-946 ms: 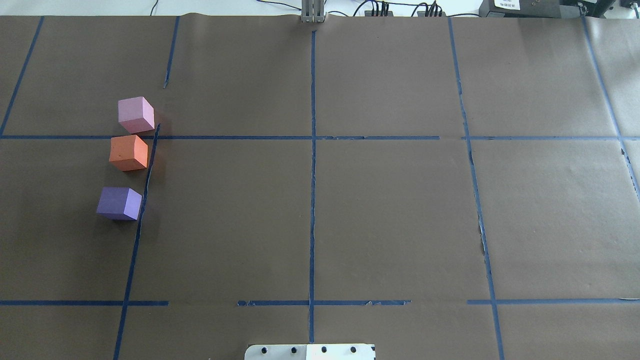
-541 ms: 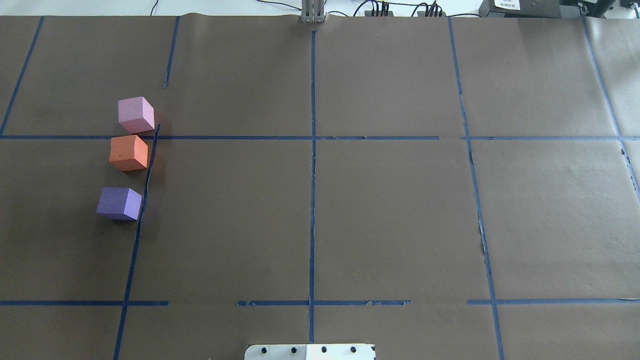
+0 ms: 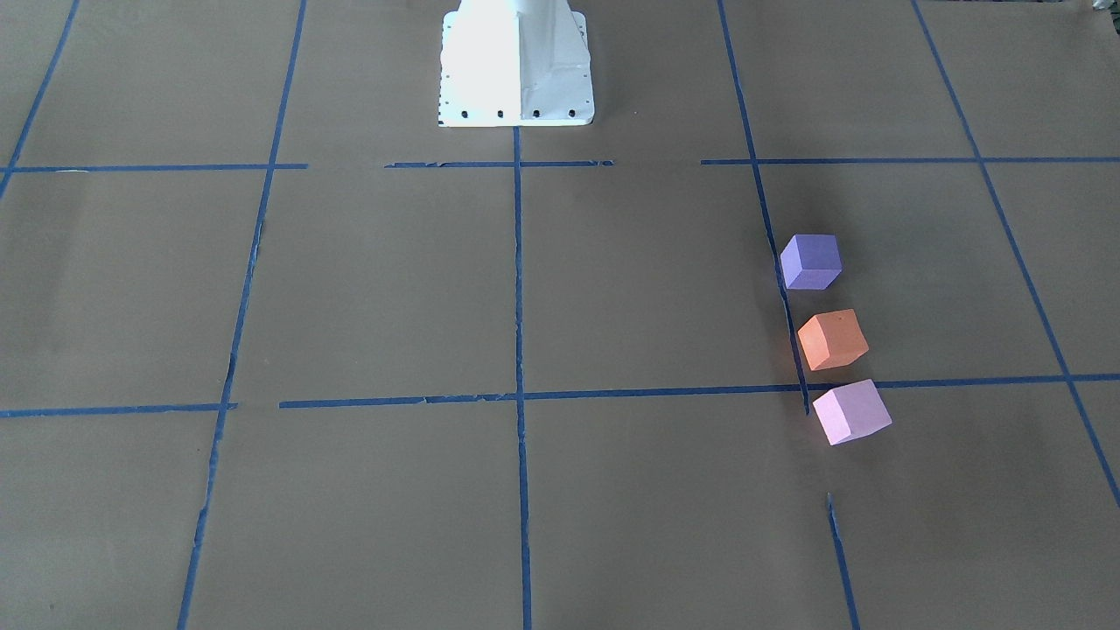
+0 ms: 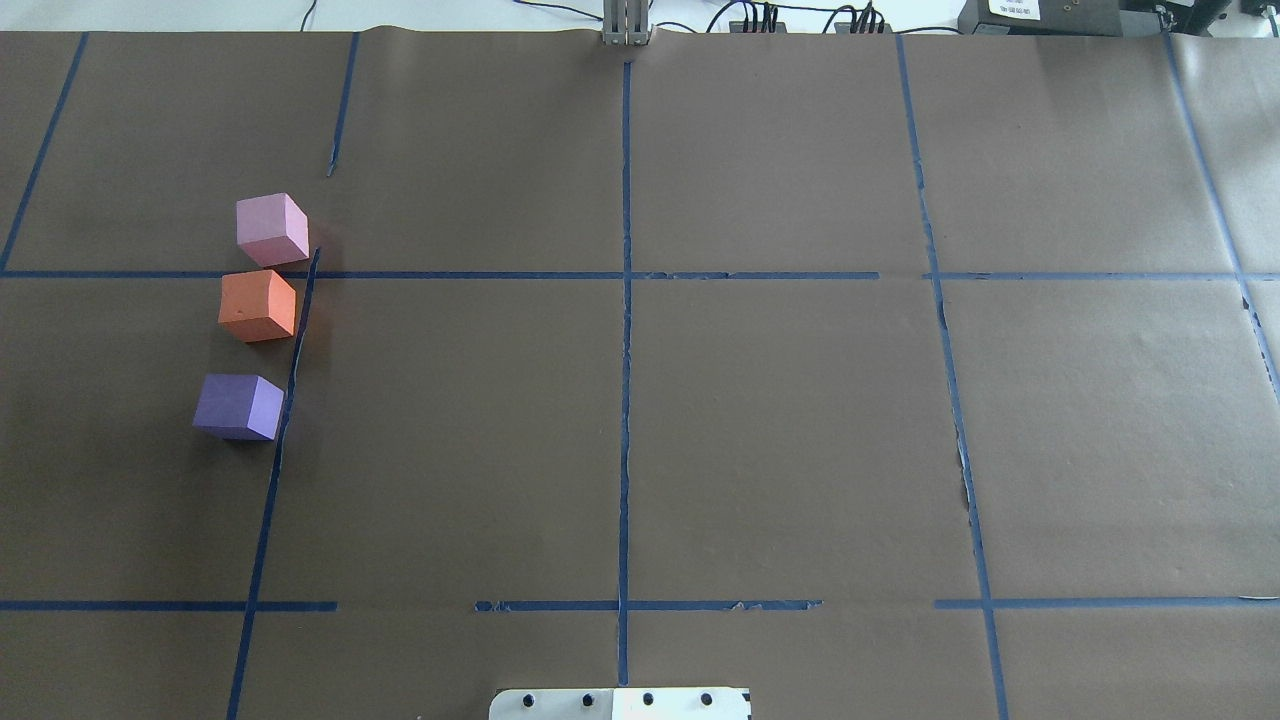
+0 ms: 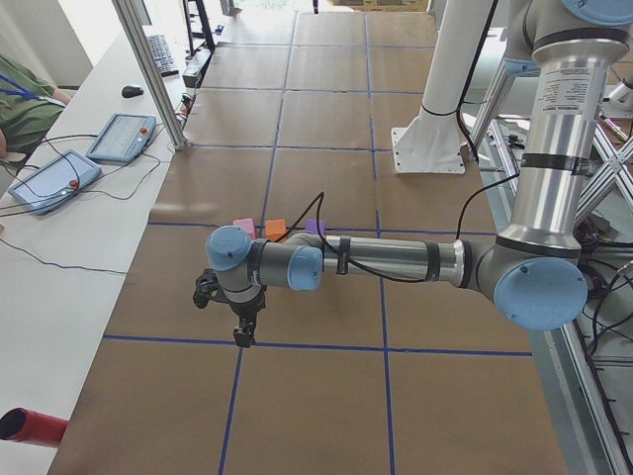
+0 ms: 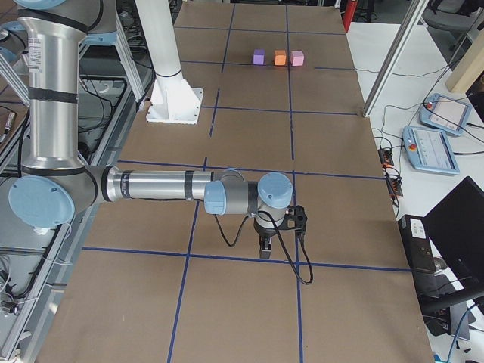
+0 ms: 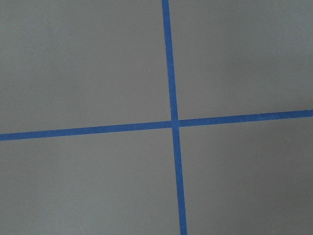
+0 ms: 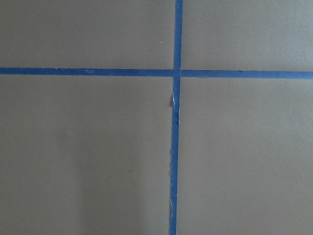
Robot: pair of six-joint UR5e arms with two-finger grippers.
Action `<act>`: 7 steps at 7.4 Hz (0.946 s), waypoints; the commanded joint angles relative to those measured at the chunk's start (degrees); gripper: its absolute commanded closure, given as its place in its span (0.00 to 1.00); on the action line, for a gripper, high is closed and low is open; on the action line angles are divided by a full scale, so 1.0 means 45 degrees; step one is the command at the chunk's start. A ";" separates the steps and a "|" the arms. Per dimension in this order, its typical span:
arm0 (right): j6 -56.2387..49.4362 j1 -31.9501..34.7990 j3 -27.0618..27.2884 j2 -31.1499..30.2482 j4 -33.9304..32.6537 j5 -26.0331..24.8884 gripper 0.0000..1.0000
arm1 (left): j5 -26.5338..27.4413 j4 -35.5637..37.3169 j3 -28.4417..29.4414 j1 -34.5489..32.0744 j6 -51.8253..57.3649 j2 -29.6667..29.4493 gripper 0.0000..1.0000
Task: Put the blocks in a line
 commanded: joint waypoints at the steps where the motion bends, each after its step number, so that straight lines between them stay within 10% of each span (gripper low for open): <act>1: 0.0000 0.0005 -0.0001 0.0000 0.0000 0.0005 0.00 | -0.0003 0.0080 0.0128 0.0001 0.0291 -0.0001 0.00; 7: 0.0000 0.0005 -0.0001 0.0000 0.0000 0.0005 0.00 | -0.0355 0.0449 -0.0008 -0.0839 0.0232 0.0038 0.00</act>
